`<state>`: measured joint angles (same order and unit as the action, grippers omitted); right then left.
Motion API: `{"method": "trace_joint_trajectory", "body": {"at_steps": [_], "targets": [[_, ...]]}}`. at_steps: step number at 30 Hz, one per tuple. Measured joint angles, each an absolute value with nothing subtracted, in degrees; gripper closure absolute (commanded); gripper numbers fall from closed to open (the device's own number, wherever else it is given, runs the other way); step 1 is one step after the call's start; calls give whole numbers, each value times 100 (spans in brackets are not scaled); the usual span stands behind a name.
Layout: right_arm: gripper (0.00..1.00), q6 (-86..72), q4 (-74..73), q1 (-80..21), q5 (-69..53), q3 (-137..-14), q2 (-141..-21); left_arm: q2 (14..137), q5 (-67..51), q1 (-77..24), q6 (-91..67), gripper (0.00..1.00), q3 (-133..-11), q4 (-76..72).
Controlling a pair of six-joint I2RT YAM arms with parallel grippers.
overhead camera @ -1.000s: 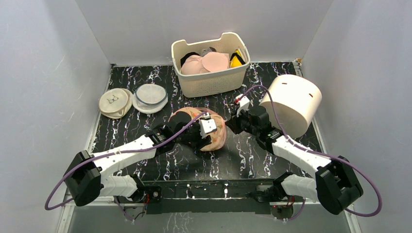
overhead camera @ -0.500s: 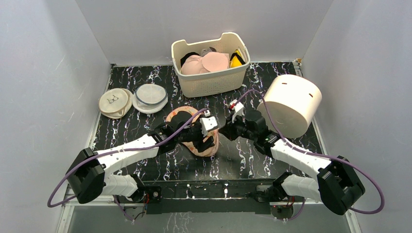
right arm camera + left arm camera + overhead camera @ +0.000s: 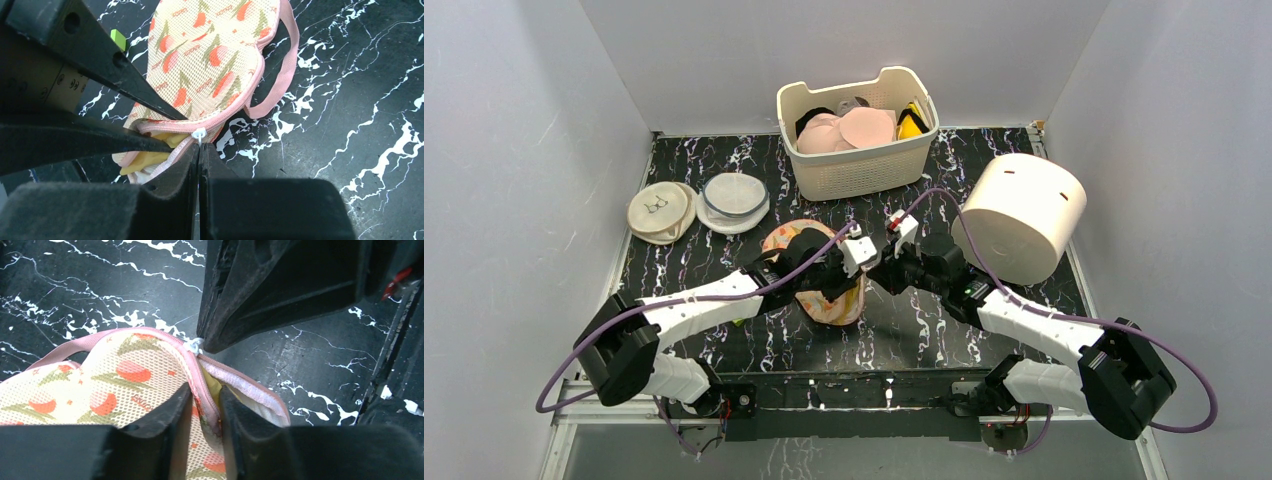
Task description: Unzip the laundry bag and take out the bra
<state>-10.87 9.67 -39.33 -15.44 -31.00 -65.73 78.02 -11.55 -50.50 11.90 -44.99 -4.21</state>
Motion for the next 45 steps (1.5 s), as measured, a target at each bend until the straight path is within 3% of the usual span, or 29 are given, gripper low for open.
{"method": "trace_joint_trajectory", "body": {"at_steps": [2,9,19,30,37,45], "targets": [[100,-1100,987,-3933,-1431,-3092,-6571,7773,-1085,-5050,1269,100,-4499,-401],[100,-1162,1013,-3852,-1061,-3092,-6573,7544,-1052,-5050,1649,100,-4499,-259],[100,-1315,819,-2812,-1483,-3131,-6772,7286,-1083,-5048,1824,100,-4499,-353],[100,-1214,884,-2805,-2137,-3116,-6584,7360,-1616,-5050,1789,37,-4499,-200],[100,-1334,1037,-2971,-2246,-3105,-6584,7367,-2045,-5050,1535,25,-4477,-429],[100,-1476,1229,-3389,-2231,-3105,-6598,7620,-1431,-5074,1146,31,-4431,-672]]}}
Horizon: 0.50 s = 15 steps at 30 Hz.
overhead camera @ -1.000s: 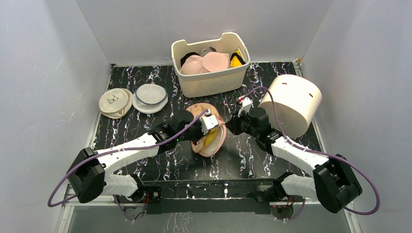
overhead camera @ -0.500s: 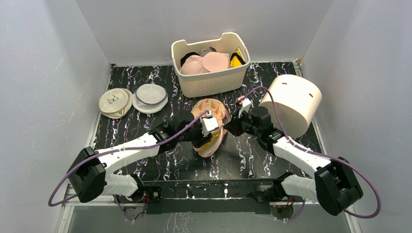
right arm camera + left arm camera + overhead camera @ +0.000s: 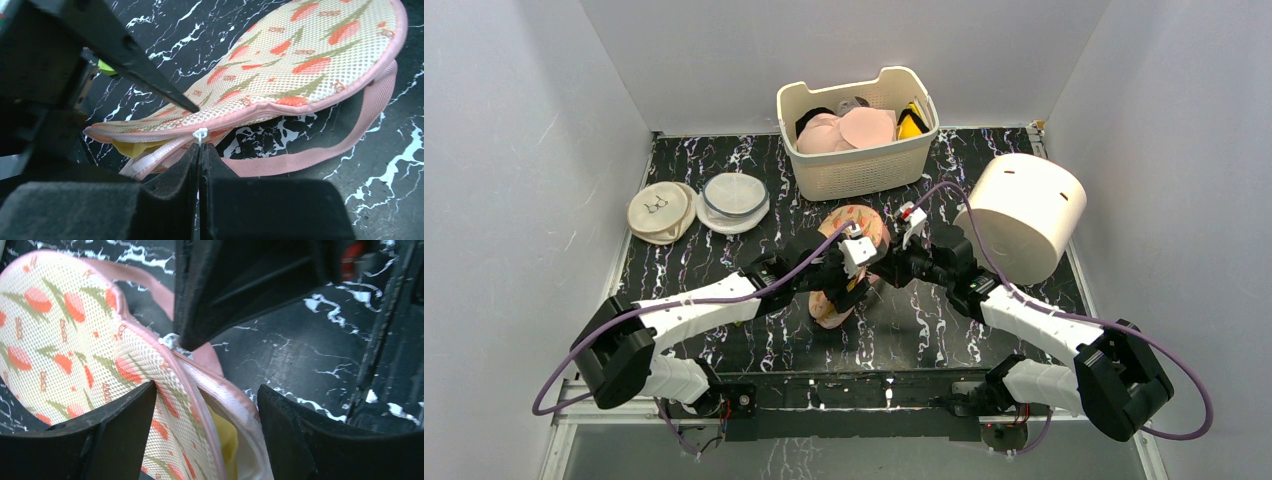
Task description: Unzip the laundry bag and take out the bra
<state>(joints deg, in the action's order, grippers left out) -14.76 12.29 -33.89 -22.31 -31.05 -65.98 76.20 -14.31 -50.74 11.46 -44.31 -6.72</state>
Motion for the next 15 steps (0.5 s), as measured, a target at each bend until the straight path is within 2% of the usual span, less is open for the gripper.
{"method": "trace_joint_trajectory", "body": {"at_steps": [3,11,15], "targets": [[100,-1505,1262,-3496,-2206,-3105,-6637,7800,-1214,-5074,1090,38,-4436,-593],[100,-1514,1269,-3529,-2051,-3100,-6674,7843,-891,-5076,1197,72,-4545,-349],[100,-1518,1339,-3531,-1922,-3022,-6672,7824,-784,-5076,1302,82,-4606,-257]]}}
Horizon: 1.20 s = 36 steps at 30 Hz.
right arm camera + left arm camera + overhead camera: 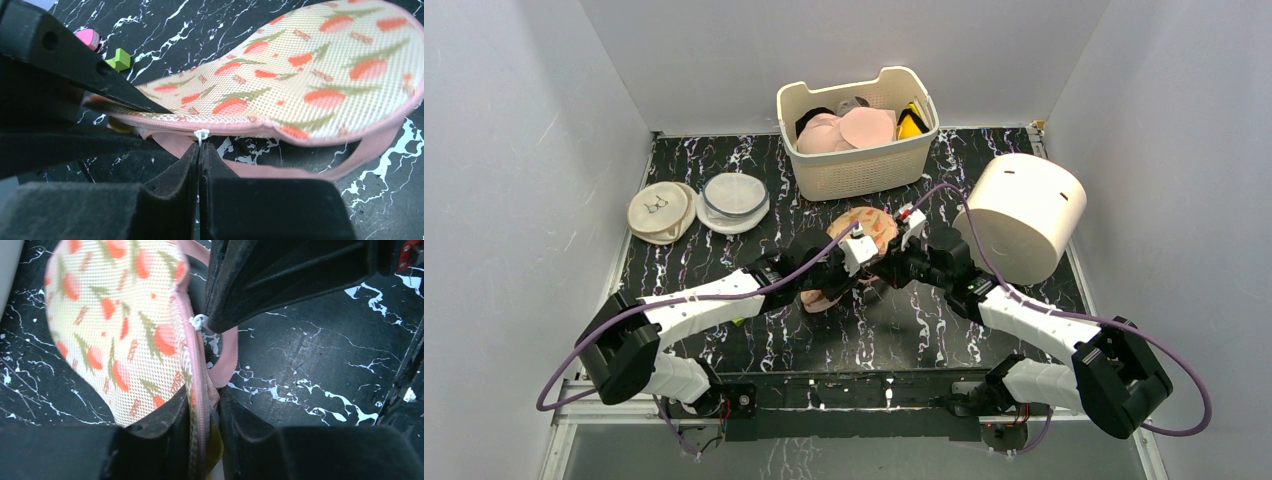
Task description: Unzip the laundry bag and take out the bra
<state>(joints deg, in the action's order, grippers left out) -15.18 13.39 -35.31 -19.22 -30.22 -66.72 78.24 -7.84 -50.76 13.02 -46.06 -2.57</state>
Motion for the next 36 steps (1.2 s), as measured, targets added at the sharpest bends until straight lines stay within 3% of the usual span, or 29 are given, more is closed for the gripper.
{"method": "trace_joint_trajectory", "body": {"at_steps": [8,27,31,36], "targets": [[100,-1522,1326,-3507,-1671,-3011,-6674,7640,-674,-5074,1522,100,-4606,-169],[100,-1372,661,-2316,-1627,-3011,-6670,7323,-416,-5076,1730,100,-4606,-207],[100,-1186,541,-2307,-1769,-3013,-6643,7323,-362,-5076,1752,69,-4606,-202],[100,-1125,541,-2285,-2025,-3013,-6545,7325,-633,-5074,1763,49,-4606,-148]]}}
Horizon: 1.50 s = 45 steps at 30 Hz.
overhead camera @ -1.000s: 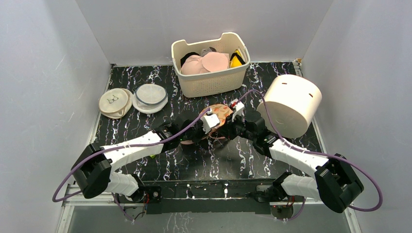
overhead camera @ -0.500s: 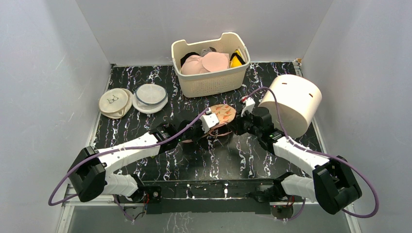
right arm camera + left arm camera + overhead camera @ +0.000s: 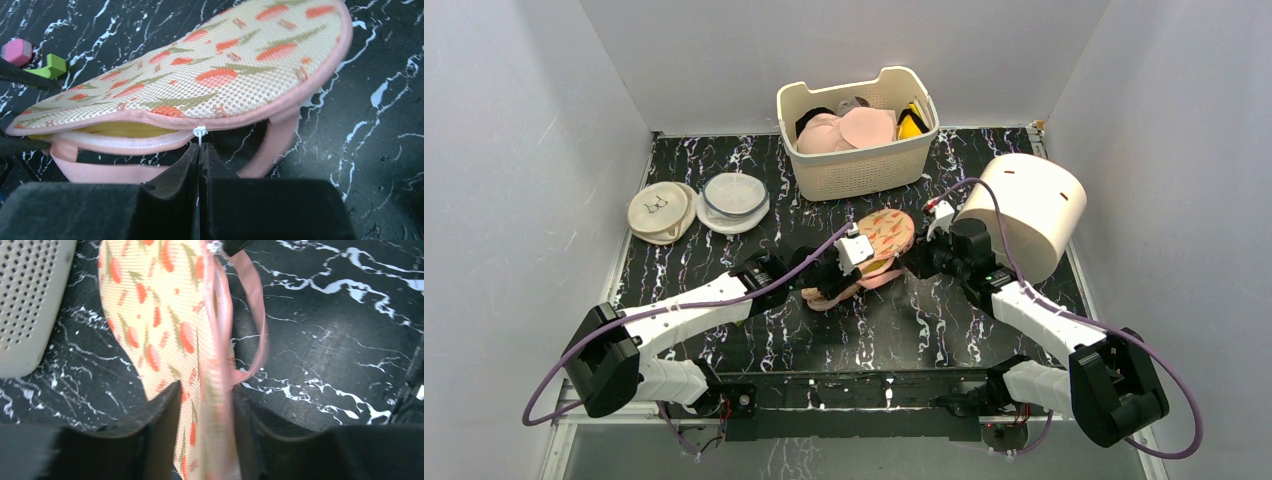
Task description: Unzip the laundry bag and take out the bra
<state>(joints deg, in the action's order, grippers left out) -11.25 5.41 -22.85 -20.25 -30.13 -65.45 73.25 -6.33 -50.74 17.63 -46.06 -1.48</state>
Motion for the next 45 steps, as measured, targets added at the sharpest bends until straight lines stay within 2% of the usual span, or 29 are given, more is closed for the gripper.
{"method": "trace_joint_trajectory", "body": {"at_steps": [2,8,17,22,32,40,45], "targets": [[100,-1127,587,-2320,-2106,-3011,-6528,7328,-976,-5074,1734,45,-4606,-145],[100,-1173,742,-2685,-2274,-3011,-6525,7435,-1809,-5076,1487,43,-4606,-226],[100,-1347,1103,-3304,-2268,-3011,-6571,7664,-1671,-5076,1282,47,-4606,-250],[100,-1389,1216,-3544,-2255,-3009,-6648,7690,-1232,-5076,1299,59,-4619,-200],[100,-1498,1271,-3601,-2193,-3009,-6648,7848,-611,-5076,1448,99,-4735,-25],[100,-1564,1356,-3544,-1787,-2786,-6464,7848,-351,-5081,1570,100,-4748,47],[100,-1667,1358,-3068,-1717,-2705,-6379,7826,-276,-5081,1651,100,-4748,32]]}}
